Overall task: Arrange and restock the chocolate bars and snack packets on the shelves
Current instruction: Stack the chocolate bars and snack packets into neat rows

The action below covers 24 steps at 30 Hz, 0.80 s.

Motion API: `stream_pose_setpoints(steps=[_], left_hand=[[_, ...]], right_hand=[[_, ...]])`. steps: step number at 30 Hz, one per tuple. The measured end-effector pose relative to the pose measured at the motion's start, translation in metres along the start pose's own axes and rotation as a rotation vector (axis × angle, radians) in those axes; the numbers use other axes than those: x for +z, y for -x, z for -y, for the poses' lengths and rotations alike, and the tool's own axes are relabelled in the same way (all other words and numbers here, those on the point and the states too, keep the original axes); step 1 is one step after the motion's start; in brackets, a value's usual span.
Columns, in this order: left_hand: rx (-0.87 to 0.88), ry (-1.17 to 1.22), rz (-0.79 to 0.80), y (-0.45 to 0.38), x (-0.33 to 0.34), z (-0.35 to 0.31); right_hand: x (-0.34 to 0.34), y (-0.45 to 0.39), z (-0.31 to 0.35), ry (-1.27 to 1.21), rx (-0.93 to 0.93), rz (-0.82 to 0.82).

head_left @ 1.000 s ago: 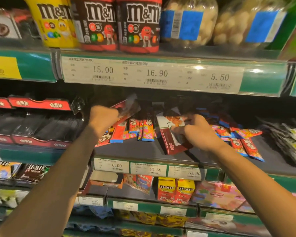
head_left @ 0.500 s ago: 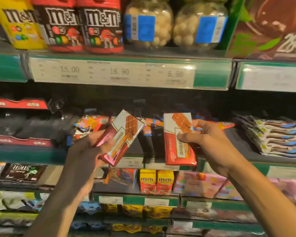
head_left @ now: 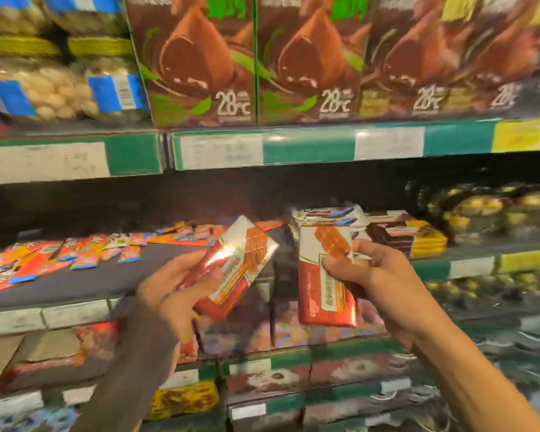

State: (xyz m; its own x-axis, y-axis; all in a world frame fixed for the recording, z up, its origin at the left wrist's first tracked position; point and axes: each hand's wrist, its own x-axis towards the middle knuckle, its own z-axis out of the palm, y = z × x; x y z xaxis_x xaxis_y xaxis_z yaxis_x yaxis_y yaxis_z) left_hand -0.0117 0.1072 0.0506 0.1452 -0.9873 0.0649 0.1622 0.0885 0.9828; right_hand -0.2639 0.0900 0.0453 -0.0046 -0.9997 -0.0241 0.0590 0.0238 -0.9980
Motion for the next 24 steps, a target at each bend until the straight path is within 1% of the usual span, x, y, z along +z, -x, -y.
stream_pose_setpoints(steps=[2,7,12,16,18,21,24], left_hand=[[0.027,-0.063,0.031,0.007,0.027,0.007],[-0.035,-0.096,0.108,0.009,0.103,0.019],[0.002,-0.183,0.148,-0.004,0.155,0.016],[-0.016,-0.243,0.181,-0.023,0.168,0.021],[-0.024,-0.238,0.206,-0.033,0.17,0.024],[-0.041,-0.223,0.254,-0.053,0.167,0.028],[-0.06,-0.233,0.253,-0.076,0.16,0.032]], right_hand=[[-0.038,0.009,0.002,-0.001,0.009,-0.045],[-0.121,0.018,0.008,0.039,-0.015,-0.162],[-0.175,0.008,0.011,0.045,-0.036,-0.262],[-0.19,-0.012,0.019,0.017,-0.064,-0.329],[-0.191,-0.027,0.023,0.066,-0.115,-0.362],[-0.183,-0.047,0.028,0.165,-0.165,-0.368],[-0.171,-0.071,0.031,0.212,-0.158,-0.346]])
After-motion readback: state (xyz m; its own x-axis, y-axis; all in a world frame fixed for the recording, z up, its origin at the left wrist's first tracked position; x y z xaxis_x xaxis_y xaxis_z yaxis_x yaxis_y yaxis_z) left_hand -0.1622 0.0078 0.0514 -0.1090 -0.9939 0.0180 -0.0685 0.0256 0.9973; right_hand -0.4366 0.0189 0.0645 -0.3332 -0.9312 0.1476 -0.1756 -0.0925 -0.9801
